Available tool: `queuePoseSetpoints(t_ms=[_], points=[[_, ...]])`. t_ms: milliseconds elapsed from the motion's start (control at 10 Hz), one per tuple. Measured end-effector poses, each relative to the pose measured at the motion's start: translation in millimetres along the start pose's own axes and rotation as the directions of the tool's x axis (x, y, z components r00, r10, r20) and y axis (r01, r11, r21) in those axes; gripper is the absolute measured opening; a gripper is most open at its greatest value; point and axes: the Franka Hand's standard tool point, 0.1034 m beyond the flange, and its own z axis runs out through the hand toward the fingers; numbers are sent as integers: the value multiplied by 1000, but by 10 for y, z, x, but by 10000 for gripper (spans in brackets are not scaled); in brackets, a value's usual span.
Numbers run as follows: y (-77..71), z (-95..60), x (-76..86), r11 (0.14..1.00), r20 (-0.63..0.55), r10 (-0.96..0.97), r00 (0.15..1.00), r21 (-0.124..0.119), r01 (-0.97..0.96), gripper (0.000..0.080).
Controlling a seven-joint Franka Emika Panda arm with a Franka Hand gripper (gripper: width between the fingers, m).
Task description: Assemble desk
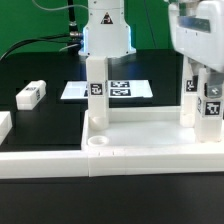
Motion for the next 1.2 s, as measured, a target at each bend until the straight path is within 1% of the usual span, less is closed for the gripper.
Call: queuePoseSetpoints(t_ms=[100,200,300,500,600,700,800,900,1000,1100,1200], points=[[-14,-19,36,986,4,-167,986,1,167,554],[-24,-24,18,933,19,-360,933,-1,360,633],[-24,-14,-9,892,21,-453,891,2,453,644],[-21,-16,10,828,20,-561,827,4,561,644],[-20,-16,14,782,18,-623,782,3,623,649],[-23,-18,4,716,14,-698,716,-2,698,649],[-65,-15,-96,515,-11,-857,515,-40,856,649],[-79,5,-174,441,-15,-897,441,-49,896,649],[-74,2,-141,499,-15,-866,499,-42,865,622],[-73,2,-133,500,-16,-866,500,-42,865,622],[-74,3,-142,528,-16,-849,528,-39,848,446]])
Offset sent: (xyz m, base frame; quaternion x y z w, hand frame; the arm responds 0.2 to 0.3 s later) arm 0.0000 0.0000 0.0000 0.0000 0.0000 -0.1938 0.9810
